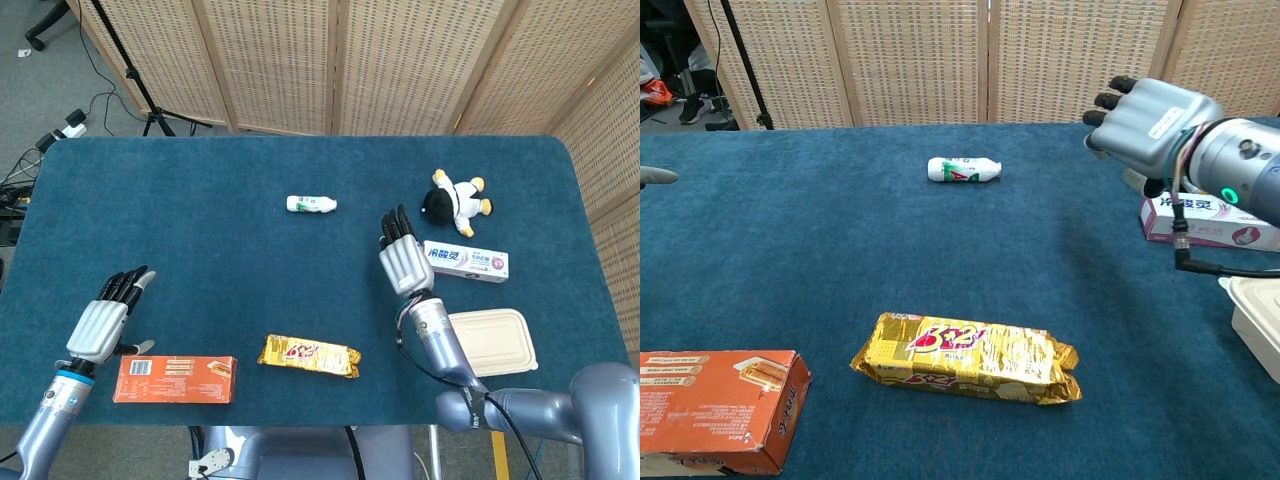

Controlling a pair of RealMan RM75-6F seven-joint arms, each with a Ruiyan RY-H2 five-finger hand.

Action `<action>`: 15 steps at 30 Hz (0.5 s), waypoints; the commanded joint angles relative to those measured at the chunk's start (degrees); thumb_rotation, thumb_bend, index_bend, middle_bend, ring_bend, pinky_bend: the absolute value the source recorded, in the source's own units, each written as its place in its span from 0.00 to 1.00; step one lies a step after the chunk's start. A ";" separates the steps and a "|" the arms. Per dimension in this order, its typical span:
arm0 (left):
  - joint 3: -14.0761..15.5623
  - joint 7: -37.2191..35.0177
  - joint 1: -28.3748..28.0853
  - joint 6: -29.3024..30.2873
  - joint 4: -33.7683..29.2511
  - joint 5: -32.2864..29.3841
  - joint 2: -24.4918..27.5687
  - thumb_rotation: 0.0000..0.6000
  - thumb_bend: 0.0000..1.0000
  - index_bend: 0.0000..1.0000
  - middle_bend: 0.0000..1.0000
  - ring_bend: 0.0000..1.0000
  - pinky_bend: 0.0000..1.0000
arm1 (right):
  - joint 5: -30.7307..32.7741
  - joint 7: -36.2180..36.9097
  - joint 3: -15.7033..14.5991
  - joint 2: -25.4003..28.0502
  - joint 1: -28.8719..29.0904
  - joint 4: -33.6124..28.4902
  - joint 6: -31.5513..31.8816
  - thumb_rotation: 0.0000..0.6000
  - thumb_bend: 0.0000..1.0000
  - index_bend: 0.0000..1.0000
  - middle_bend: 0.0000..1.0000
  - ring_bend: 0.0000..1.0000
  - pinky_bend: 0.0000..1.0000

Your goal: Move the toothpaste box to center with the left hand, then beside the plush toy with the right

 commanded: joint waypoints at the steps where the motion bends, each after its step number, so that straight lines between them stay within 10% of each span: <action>1: -0.12 0.95 0.10 0.05 0.22 -0.44 -0.39 1.00 0.00 0.00 0.00 0.00 0.00 | -4.32 11.57 -0.81 5.01 -5.84 -3.95 1.89 1.00 0.59 0.28 0.07 0.00 0.01; 15: -0.07 6.37 0.96 1.53 1.36 -1.08 -1.83 1.00 0.00 0.00 0.00 0.00 0.00 | -20.00 46.85 -6.30 12.45 -22.25 -1.71 8.42 1.00 0.57 0.28 0.06 0.00 0.01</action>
